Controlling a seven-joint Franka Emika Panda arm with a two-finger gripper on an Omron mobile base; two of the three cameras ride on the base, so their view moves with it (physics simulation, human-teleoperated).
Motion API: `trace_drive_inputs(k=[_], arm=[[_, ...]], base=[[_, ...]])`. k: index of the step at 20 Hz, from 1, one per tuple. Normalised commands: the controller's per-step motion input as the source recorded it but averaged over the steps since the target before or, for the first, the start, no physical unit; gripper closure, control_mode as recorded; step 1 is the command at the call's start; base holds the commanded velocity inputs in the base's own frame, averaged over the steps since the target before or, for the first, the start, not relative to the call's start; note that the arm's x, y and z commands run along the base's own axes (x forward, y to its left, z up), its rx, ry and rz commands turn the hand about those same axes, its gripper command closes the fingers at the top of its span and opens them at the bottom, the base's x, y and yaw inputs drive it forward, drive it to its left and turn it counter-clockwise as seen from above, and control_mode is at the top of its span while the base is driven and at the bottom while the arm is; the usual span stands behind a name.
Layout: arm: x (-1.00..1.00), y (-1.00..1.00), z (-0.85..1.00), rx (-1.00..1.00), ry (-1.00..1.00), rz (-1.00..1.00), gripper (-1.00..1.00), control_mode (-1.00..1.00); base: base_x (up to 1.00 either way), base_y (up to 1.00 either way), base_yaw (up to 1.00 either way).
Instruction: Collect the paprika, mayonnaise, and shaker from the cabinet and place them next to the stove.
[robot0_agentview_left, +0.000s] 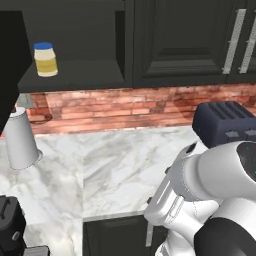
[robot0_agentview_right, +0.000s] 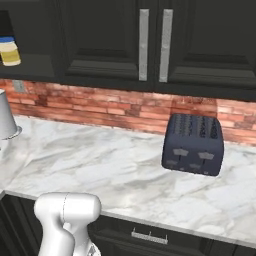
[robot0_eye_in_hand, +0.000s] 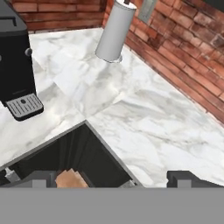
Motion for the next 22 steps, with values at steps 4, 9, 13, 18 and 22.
trace_drive_inputs(k=[4, 9, 13, 18, 22], arm=[[0.00, 0.00, 0.00, 0.00, 0.00, 0.00, -1.00, 1.00], [0.00, 0.00, -0.01, 0.00, 0.00, 0.00, -1.00, -1.00], [0.38, 0.00, 0.03, 0.09, -0.02, 0.01, -1.00, -1.00], [0.51, 0.26, 0.40, 0.14, -0.05, 0.03, -1.00, -1.00], [0.10, 0.42, 0.67, 0.04, -0.18, 0.01, -1.00, -1.00]], base=[[1.00, 0.48, 0.16], [0.48, 0.21, 0.10], [0.00, 0.00, 0.00], [0.00, 0.00, 0.00], [0.00, 0.00, 0.00]])
